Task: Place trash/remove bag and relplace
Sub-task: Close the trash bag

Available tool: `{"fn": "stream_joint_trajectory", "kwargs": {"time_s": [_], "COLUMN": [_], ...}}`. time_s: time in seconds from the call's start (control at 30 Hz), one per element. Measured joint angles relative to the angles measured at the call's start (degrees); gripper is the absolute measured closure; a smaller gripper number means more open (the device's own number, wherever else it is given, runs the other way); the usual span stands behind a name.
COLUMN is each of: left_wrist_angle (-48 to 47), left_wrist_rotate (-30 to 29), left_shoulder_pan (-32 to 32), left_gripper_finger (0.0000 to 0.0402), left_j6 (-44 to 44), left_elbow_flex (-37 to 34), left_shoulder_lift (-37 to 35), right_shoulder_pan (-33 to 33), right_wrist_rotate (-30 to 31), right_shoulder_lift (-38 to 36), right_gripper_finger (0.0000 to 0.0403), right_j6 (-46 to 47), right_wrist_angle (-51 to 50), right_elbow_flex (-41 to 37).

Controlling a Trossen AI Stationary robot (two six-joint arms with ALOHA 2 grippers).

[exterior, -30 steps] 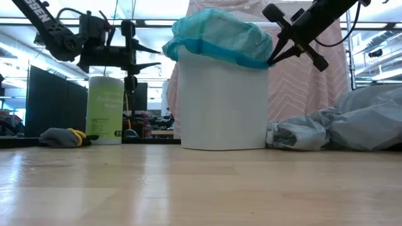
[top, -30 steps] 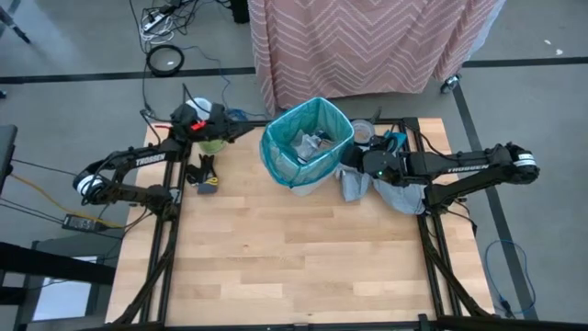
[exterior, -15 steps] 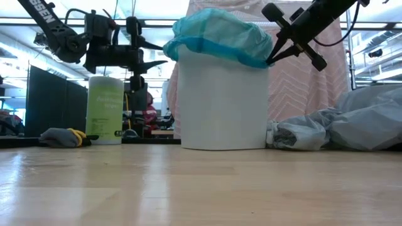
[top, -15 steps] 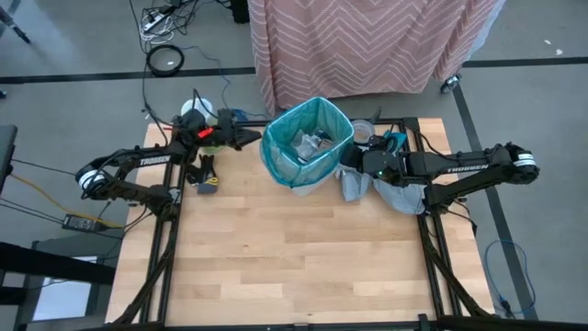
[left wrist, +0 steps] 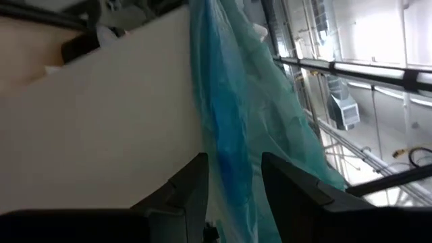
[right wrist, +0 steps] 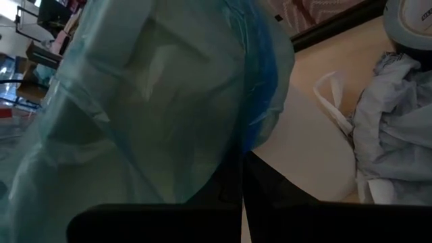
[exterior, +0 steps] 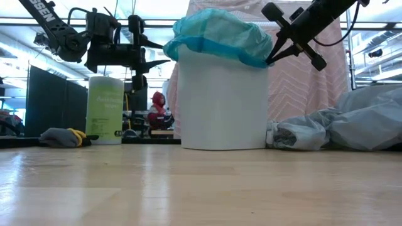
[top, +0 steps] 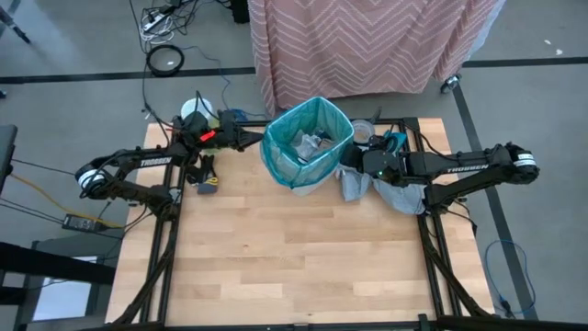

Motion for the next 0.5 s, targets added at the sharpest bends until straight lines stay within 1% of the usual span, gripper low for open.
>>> {"fn": "stream_joint_trajectory", "kwargs": {"time_s": [0.1,0.33,0.5], "left_wrist_angle": [-0.02,-0.78,-1.3], "left_wrist_rotate": [-0.27,-0.15,-0.01], "left_shoulder_pan": [0.16,0.11,-0.68], "left_gripper_finger": [0.0254,0.0254,0.0254], "left_j6": [1.42,1.56,2.53], "left_elbow_flex": [0.0,-0.24,-0.26], "left_shoulder_lift": [-0.01,-0.02,1.45], "right_shoulder_pan": [0.0,0.0,0.0], "right_wrist_rotate": [0.0,0.02,0.02], "right_shoulder_lift": [0.0,0.0,0.0], "right_gripper_finger": [0.0403,0.0403,0.0403], "right_j6": [0.0,-1.16,-1.41], "right_wrist_angle": [0.28,1.49,1.95], "right_elbow_flex": [0.0,0.0,0.0]}}
